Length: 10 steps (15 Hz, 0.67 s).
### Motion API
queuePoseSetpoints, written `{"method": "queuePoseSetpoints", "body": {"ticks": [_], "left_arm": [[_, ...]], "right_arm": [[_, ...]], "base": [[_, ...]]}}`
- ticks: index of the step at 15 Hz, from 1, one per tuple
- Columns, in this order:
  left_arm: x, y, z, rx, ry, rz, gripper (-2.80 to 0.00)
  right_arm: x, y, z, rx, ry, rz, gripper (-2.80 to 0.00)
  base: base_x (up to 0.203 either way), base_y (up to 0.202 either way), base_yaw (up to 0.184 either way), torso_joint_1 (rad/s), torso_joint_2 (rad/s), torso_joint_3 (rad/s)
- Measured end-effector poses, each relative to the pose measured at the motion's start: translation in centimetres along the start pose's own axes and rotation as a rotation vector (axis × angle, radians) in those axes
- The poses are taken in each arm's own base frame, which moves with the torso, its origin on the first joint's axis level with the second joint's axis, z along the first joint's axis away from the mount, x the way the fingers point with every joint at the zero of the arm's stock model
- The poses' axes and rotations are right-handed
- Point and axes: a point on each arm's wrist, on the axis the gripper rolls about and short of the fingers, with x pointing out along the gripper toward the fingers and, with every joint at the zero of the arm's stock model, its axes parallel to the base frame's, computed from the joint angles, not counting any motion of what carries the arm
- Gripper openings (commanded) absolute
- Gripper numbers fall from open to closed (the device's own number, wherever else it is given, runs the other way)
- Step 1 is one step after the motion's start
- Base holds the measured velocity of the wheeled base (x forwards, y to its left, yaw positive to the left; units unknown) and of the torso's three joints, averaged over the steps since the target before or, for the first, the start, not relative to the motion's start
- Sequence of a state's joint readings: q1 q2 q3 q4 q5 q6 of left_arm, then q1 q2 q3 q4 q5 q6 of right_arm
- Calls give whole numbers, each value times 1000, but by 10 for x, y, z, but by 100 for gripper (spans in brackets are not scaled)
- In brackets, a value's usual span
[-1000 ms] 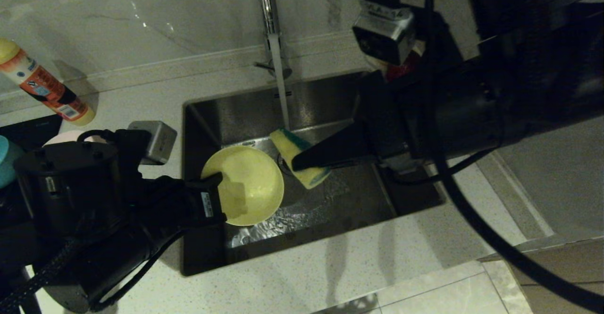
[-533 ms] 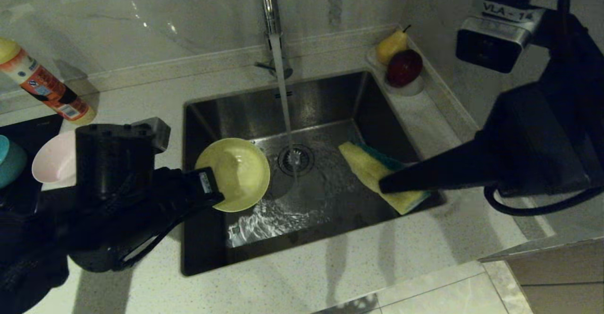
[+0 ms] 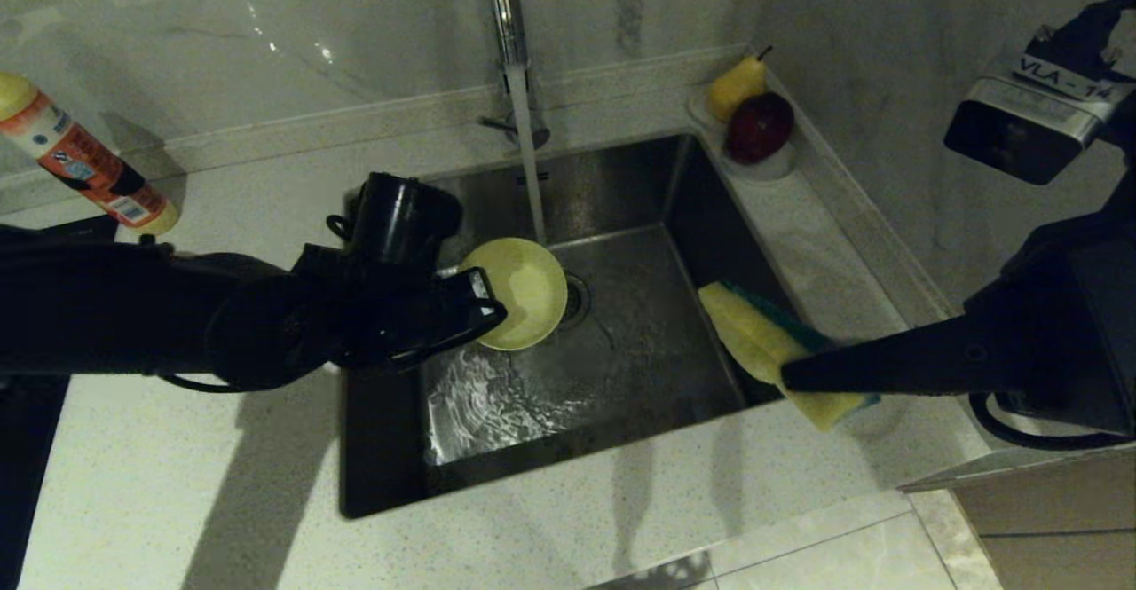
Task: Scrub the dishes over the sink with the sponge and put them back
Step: Rinse the bowl
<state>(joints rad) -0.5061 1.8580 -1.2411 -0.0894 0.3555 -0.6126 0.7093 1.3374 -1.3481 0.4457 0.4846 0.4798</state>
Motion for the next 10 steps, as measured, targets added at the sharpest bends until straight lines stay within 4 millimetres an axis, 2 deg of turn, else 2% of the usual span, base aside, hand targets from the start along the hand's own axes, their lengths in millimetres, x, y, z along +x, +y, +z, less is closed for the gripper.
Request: {"method": "queuePoseSetpoints", "body": {"ticks": [5,10], "left_arm": [[33,-11,3,-15,-10,-2,-280],[45,-17,5,-53,-16,-6,-280]], "right_arm": [[-2,-6,-3,16,12,3,-280],[-7,-5,-6,12,5,6,-280]], "base": [[0,0,0,0,0,0],[0,0,0,0,0,0]]}}
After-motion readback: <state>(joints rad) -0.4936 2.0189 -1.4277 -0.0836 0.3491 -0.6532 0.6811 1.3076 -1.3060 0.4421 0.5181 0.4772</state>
